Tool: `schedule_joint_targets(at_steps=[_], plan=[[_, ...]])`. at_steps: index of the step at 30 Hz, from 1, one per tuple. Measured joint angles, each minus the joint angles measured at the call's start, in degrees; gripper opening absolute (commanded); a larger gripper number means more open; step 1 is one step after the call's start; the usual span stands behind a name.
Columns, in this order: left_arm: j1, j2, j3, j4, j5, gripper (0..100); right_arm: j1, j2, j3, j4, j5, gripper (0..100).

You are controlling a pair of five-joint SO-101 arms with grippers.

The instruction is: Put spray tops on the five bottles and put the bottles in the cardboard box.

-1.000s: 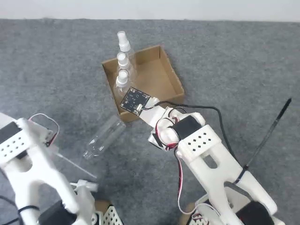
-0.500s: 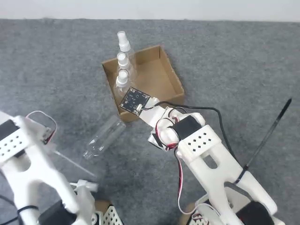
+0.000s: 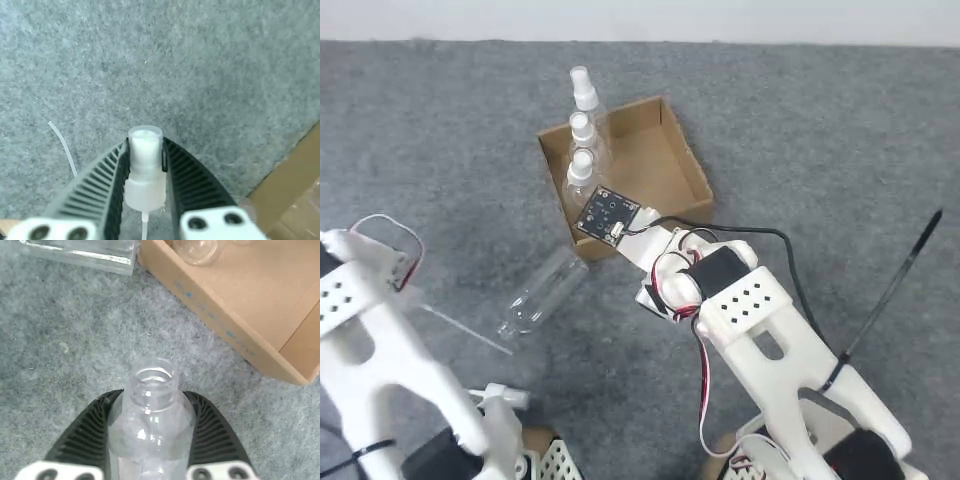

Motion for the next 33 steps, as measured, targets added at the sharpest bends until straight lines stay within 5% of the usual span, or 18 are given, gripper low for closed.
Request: schedule_joint_targets(at_steps=[24, 33], plan=[[0.09, -29.1, 3.16, 1.49, 3.43, 1, 0.0, 0.0, 0.88, -1.49, 0.18, 0.6], [2.37, -31.21, 7.65, -4.48, 5.71, 1, 0.0, 0.0, 0.88, -1.49, 0.18, 0.6]])
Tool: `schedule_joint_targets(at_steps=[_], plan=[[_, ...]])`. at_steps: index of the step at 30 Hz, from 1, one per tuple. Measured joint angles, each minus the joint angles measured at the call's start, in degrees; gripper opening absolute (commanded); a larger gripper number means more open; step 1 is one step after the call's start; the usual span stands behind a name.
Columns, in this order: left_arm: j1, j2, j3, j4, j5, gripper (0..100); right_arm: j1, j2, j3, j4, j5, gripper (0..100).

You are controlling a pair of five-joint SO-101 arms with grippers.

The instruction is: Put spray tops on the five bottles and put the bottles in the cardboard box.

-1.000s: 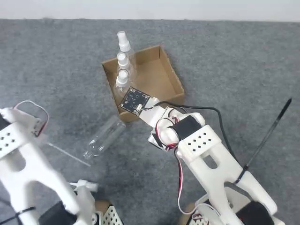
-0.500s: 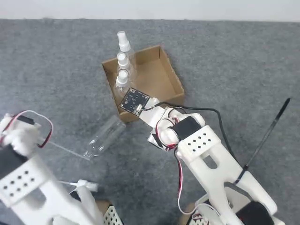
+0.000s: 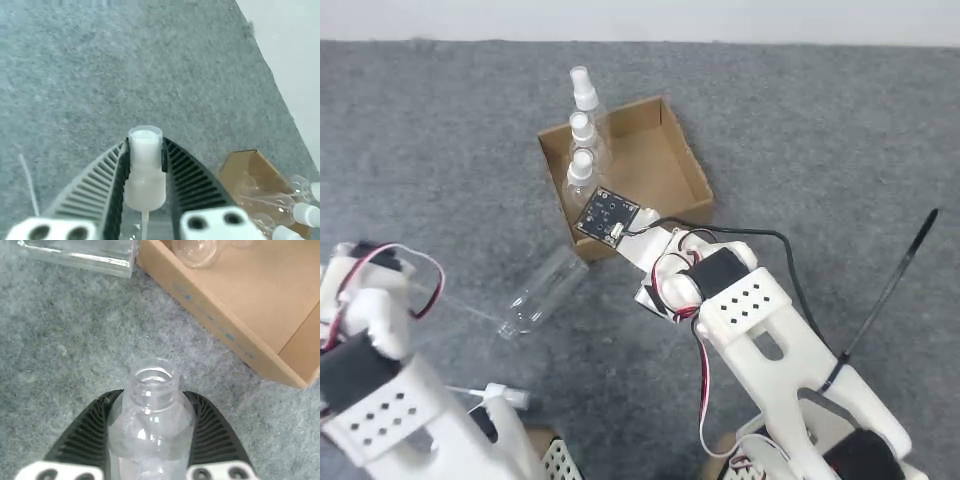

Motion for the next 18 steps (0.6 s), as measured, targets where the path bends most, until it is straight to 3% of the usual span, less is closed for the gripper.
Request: schedule_joint_targets(at_steps=[9, 18], plan=[[4.75, -0.18, 0.79, -1.85, 5.71, 1, 0.0, 0.0, 0.0, 0.0, 0.0, 0.6], [8.97, -0.18, 0.79, -2.02, 6.51, 1, 0.0, 0.0, 0.0, 0.0, 0.0, 0.6]])
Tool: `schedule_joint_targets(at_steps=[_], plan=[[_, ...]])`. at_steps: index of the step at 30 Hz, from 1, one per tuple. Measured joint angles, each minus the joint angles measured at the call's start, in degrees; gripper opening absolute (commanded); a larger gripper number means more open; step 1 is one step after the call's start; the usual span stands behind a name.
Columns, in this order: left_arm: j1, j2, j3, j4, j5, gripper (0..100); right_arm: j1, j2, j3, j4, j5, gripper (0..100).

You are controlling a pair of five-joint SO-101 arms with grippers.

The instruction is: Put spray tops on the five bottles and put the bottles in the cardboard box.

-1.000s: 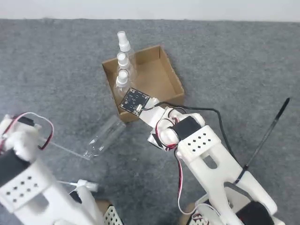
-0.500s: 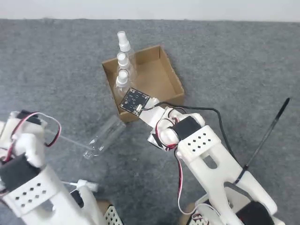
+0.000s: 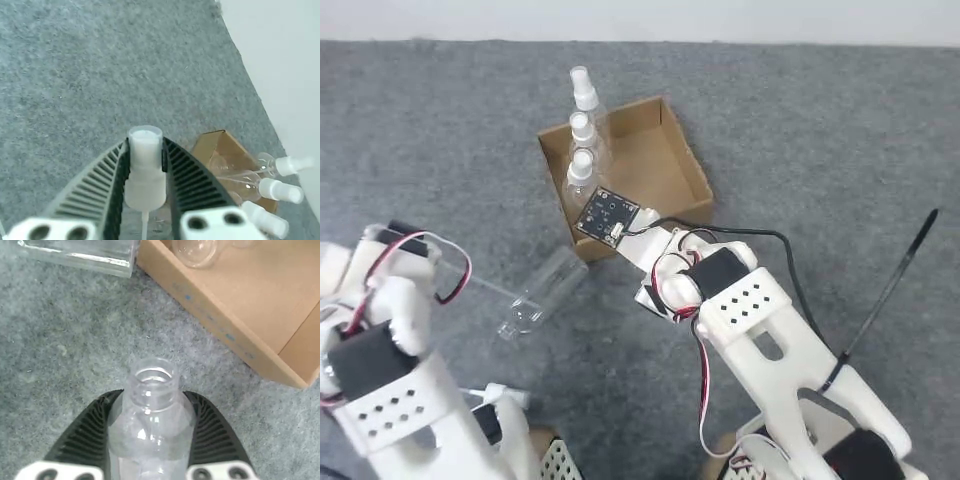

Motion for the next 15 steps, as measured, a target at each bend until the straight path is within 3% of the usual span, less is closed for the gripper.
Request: schedule_joint_targets(at_steps=[15], plan=[[0.53, -0.18, 0.0, -2.9, 2.11, 1, 0.0, -0.35, 0.0, 0.0, -0.44, 0.6]])
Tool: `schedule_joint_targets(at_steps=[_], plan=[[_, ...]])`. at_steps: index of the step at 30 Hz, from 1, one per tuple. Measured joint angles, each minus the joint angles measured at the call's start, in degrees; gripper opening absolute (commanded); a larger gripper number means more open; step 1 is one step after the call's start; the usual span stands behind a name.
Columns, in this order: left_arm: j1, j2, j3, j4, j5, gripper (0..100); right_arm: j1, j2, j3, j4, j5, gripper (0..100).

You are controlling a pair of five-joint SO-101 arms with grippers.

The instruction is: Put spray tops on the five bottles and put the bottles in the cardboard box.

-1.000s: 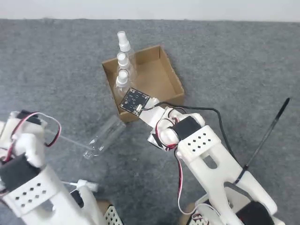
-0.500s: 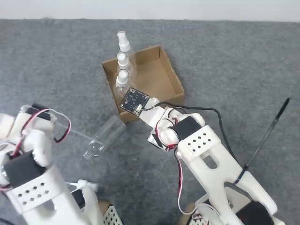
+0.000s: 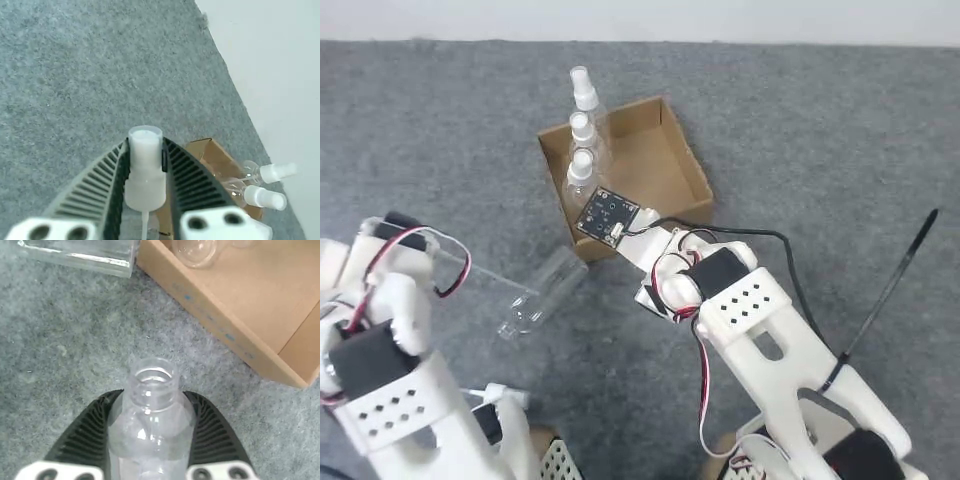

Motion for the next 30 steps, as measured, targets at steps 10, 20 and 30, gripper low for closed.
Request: schedule_joint_targets(at_steps=[10, 20, 30], plan=[[5.19, -14.86, 3.6, -4.84, 1.05, 1, 0.0, -9.05, 2.73, 0.0, -2.02, 0.6], [5.71, -26.55, 18.46, -16.79, 4.04, 1, 0.0, -10.29, 4.66, -1.14, -2.02, 0.6], [5.71, -35.34, 25.14, -19.25, 4.48, 1, 0.0, -10.37, 4.84, -2.73, -4.66, 0.6]])
